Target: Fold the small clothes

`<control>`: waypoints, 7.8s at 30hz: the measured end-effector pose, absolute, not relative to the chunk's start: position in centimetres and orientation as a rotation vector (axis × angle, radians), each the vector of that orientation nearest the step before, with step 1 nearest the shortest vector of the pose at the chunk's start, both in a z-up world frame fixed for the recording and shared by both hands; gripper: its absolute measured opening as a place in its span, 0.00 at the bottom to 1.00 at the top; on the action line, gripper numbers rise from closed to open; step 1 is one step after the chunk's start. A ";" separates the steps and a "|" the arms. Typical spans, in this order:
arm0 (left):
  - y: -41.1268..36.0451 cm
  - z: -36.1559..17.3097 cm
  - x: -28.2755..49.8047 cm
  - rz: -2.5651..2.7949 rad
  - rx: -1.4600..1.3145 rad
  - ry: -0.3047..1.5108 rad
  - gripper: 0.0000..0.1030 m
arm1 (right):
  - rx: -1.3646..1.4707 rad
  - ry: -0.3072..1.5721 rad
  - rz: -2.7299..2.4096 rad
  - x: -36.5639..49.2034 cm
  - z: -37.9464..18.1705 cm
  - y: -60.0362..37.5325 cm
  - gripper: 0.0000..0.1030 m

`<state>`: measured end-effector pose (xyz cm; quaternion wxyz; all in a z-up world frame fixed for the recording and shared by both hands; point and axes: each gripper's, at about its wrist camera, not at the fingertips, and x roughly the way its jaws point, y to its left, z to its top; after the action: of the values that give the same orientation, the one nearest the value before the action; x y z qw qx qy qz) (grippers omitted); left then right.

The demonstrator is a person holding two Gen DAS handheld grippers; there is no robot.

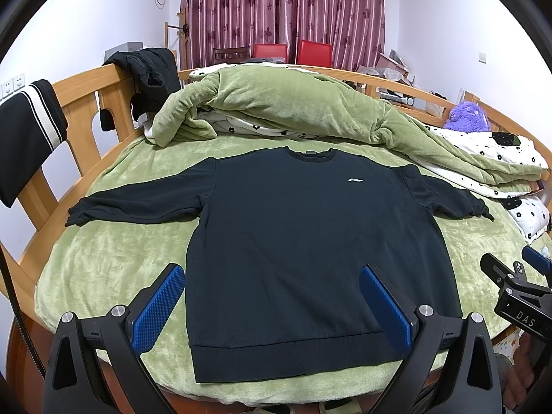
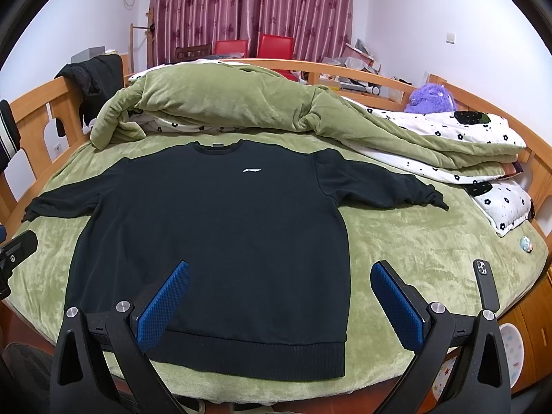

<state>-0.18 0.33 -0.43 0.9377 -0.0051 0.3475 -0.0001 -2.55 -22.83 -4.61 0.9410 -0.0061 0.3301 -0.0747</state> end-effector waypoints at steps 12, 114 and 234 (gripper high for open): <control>0.0 -0.3 -0.3 -0.001 -0.011 0.712 0.99 | -0.011 0.673 -0.155 -2.5 -4.7 -23.0 1.00; 41.3 -17.9 26.1 0.625 -0.360 0.717 0.07 | 0.121 0.769 -0.202 11.2 -8.9 -32.9 0.99; 13.5 -21.7 27.0 0.090 -0.156 0.865 0.87 | 0.087 0.683 0.025 30.1 -17.1 -21.8 0.14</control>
<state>26.98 13.53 -21.72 0.9040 -0.0756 0.4185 0.0437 30.14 -21.79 -17.07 0.9412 0.0424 0.3350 0.0123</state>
